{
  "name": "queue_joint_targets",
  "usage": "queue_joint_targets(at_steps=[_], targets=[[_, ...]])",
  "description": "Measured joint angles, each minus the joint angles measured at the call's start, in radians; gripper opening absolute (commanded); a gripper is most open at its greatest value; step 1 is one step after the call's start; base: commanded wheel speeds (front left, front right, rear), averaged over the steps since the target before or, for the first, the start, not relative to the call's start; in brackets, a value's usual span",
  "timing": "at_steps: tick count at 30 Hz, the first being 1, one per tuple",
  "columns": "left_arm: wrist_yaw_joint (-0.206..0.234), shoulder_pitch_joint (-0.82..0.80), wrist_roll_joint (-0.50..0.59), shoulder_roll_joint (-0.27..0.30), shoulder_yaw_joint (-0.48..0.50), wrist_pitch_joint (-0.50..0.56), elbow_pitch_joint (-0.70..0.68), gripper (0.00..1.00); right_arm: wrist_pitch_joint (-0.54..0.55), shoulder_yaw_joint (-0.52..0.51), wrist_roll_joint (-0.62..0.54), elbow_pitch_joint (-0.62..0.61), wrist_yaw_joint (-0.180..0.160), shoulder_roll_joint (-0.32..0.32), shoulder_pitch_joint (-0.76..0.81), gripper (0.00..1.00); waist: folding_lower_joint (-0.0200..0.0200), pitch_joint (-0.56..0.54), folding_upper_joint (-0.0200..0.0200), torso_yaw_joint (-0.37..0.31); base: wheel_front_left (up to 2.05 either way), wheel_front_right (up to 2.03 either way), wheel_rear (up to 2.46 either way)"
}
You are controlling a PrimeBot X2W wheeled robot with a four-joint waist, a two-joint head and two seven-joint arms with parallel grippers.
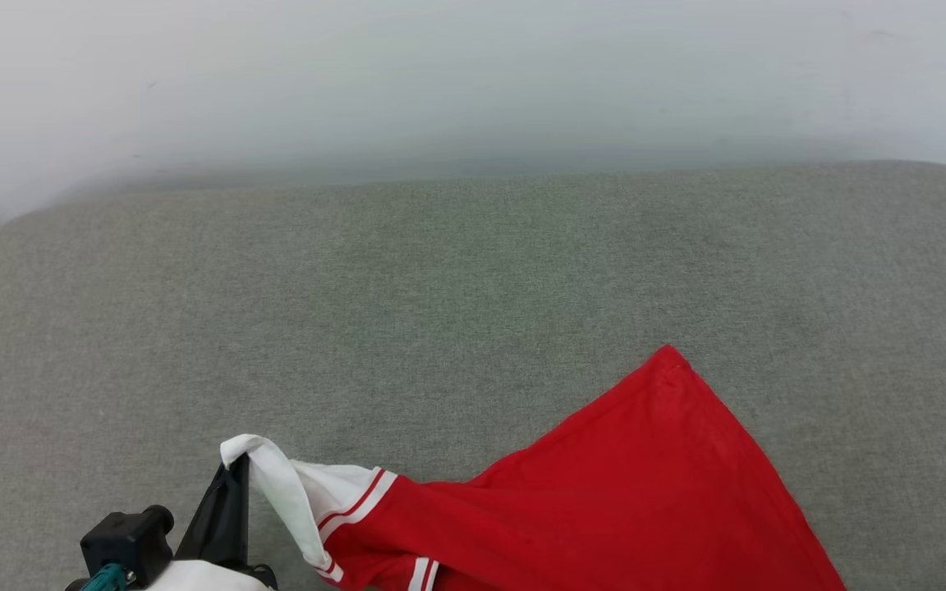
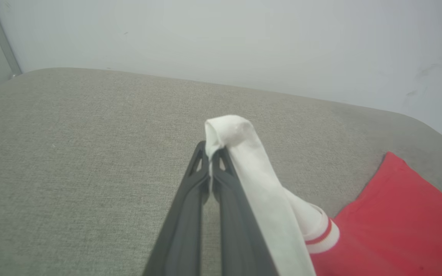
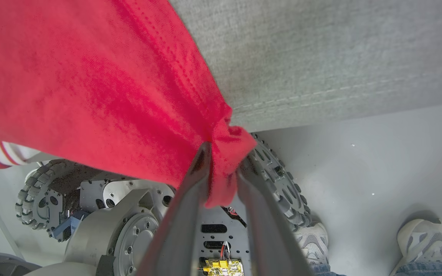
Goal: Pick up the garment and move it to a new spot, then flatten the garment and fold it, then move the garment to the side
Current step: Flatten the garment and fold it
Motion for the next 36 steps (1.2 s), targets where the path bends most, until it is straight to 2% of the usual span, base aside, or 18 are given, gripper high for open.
queue_joint_targets(at_steps=[3,7,14,15,16,19,22,23,26,27,28,32,36], targets=[[0.003,0.004,-0.002,0.005,0.001,0.010,-0.003,0.00,-0.087,0.006,-0.001,-0.002,0.000,0.010,-0.023,1.00,0.0000,0.002,0.0000,-0.016,0.00,0.00,0.00],[0.003,-0.002,-0.008,0.009,-0.002,0.024,-0.016,0.00,-0.280,0.007,-0.005,0.005,0.000,0.018,-0.107,1.00,0.0001,0.017,0.0000,-0.024,0.00,0.00,0.00],[-0.008,-0.075,-0.002,0.016,-0.013,0.032,-0.033,0.00,-0.588,0.069,-0.008,0.077,0.000,0.015,-0.262,1.00,0.0001,0.076,0.0000,-0.009,0.00,0.00,0.00],[-0.008,-0.075,-0.002,0.016,-0.013,0.032,-0.033,0.00,-0.588,0.069,-0.008,0.077,0.000,0.015,-0.262,1.00,0.0001,0.076,0.0000,-0.009,0.00,0.00,0.00],[-0.012,-0.099,0.002,0.015,-0.021,0.031,-0.039,0.00,-0.644,0.101,0.003,0.096,0.000,0.005,-0.320,1.00,0.0002,0.099,0.0000,-0.002,0.00,0.00,0.00],[-0.018,-0.121,0.005,0.015,-0.026,0.026,-0.046,0.00,-0.667,0.143,0.016,0.110,0.000,-0.011,-0.372,1.00,0.0002,0.123,0.0000,0.006,0.00,0.00,0.00],[-0.033,-0.175,0.016,0.014,-0.035,0.009,-0.058,0.00,-0.590,0.204,0.048,0.123,0.000,-0.071,-0.479,1.00,0.0003,0.178,0.0000,0.024,0.00,0.00,0.00],[-0.033,-0.175,0.016,0.014,-0.035,0.009,-0.058,0.00,-0.590,0.204,0.048,0.123,0.000,-0.071,-0.479,1.00,0.0003,0.178,0.0000,0.024,0.00,0.00,0.00],[-0.041,-0.210,0.023,0.010,-0.046,-0.002,-0.064,0.00,-0.455,0.254,0.043,0.115,0.000,-0.128,-0.553,1.00,0.0003,0.221,0.0000,0.039,0.00,0.00,0.00],[-0.046,-0.232,0.027,0.004,-0.056,-0.008,-0.067,0.00,-0.363,0.278,0.044,0.096,0.000,-0.146,-0.600,1.00,0.0003,0.249,0.0000,0.051,0.00,0.00,0.00],[-0.046,-0.232,0.027,0.004,-0.056,-0.008,-0.067,0.00,-0.363,0.278,0.044,0.096,0.000,-0.146,-0.600,1.00,0.0003,0.249,0.0000,0.051,0.00,0.00,0.00],[-0.063,-0.281,0.029,-0.009,-0.070,-0.026,-0.071,0.00,-0.188,0.325,0.043,0.072,0.000,-0.146,-0.659,1.00,0.0004,0.304,0.0000,0.079,0.00,0.00,0.00],[-0.080,-0.323,0.035,-0.024,-0.087,-0.038,-0.060,0.00,-0.079,0.363,0.038,0.066,0.000,-0.146,-0.711,1.00,0.0004,0.354,0.0000,0.110,0.00,0.00,0.00]])
